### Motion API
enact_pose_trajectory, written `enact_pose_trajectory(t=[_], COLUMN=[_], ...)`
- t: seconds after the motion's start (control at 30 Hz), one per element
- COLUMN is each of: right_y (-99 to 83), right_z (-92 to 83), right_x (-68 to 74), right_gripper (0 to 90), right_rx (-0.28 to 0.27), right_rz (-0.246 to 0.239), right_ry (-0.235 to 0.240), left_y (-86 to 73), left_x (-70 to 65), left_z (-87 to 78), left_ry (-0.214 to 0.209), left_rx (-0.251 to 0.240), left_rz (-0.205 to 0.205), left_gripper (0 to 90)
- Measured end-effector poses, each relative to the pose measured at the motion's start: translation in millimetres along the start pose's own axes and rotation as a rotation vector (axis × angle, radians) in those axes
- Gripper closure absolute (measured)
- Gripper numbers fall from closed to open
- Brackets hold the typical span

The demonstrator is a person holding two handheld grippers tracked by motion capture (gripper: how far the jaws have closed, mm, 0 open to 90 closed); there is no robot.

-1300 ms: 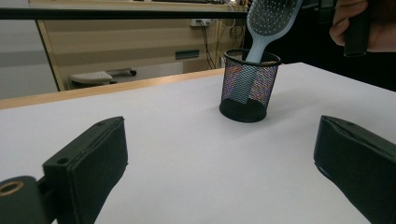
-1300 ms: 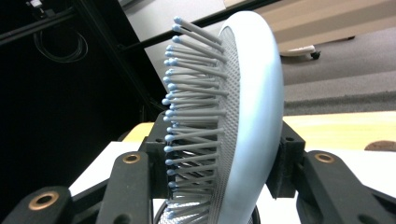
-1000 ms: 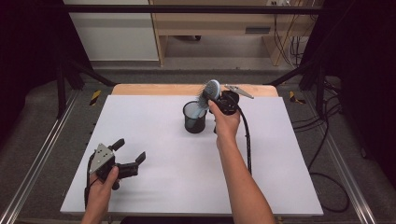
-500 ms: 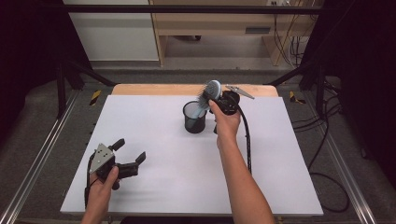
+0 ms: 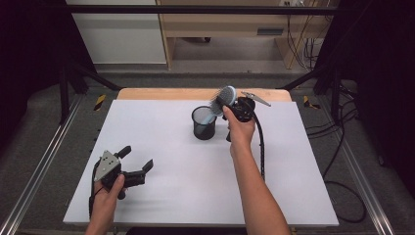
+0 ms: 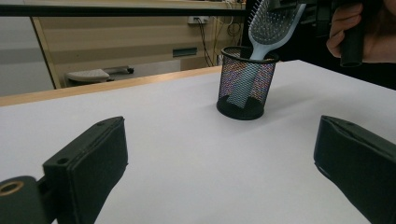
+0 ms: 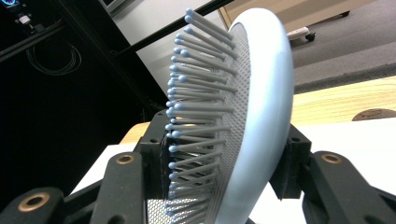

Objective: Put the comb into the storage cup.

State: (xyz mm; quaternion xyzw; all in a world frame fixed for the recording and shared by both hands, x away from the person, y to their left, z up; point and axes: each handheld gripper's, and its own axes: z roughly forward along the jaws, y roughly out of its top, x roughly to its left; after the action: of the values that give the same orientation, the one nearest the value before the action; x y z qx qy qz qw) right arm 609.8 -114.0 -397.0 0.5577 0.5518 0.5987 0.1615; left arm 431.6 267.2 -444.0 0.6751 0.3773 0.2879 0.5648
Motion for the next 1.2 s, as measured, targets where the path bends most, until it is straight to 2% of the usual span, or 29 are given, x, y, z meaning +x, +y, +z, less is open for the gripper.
enact_pose_trajectory(t=[0.57,0.8,1.03,1.2], right_y=[-0.2,-0.3,-0.7,-1.5], right_z=[1.1,1.4,1.9,3.8], right_x=[-0.9,-0.2,0.8,1.2], right_gripper=[46.8,43.1,36.4,23.5], right_rx=[0.006,0.008,0.013,0.023], right_rz=[0.012,0.014,0.012,0.021], right_ry=[0.002,0.012,0.015,0.020], left_y=[0.0,-0.1,0.0,0.1], left_x=[0.7,0.6,0.9,1.4], left_z=[-0.2,0.1,-0.3,-0.5], left_ry=[0.000,0.001,0.002,0.003], left_rx=[0.001,0.001,0.002,0.000], left_rz=[0.000,-0.002,0.001,-0.002], left_gripper=[3.1,3.1,3.1,3.1])
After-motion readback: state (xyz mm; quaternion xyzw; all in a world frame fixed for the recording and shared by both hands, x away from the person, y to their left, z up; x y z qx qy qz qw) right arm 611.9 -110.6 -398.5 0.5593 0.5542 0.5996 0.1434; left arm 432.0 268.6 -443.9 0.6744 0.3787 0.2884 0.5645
